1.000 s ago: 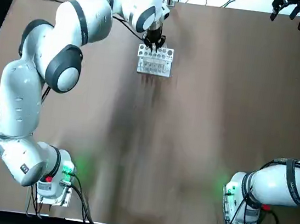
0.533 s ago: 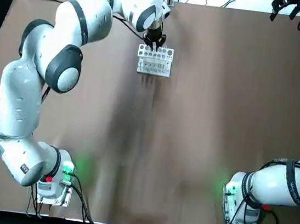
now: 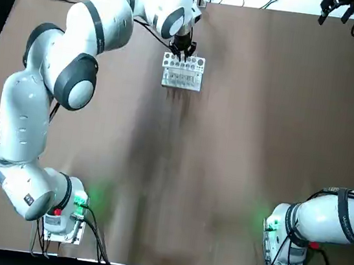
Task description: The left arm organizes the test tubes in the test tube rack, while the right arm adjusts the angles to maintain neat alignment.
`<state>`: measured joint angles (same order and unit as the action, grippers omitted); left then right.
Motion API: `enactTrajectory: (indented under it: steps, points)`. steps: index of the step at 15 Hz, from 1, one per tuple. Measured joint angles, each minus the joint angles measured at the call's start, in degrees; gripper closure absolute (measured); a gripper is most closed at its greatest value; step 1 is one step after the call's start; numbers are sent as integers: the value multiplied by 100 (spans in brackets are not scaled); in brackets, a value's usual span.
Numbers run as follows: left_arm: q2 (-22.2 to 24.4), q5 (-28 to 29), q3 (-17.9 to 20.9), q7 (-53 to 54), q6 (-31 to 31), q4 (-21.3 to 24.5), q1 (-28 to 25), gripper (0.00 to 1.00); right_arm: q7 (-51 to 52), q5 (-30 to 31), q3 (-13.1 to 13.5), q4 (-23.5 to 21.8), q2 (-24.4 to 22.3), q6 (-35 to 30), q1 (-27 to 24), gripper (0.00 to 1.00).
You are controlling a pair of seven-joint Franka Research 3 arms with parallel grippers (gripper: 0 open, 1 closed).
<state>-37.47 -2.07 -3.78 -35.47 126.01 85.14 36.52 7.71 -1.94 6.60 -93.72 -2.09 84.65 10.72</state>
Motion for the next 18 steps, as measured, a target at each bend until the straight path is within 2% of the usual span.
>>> enactTrajectory:
  steps: [18]
  points:
    - [-18,0,2,-6,2,-8,6,78,0,0,-1,0,0,0,6,0]
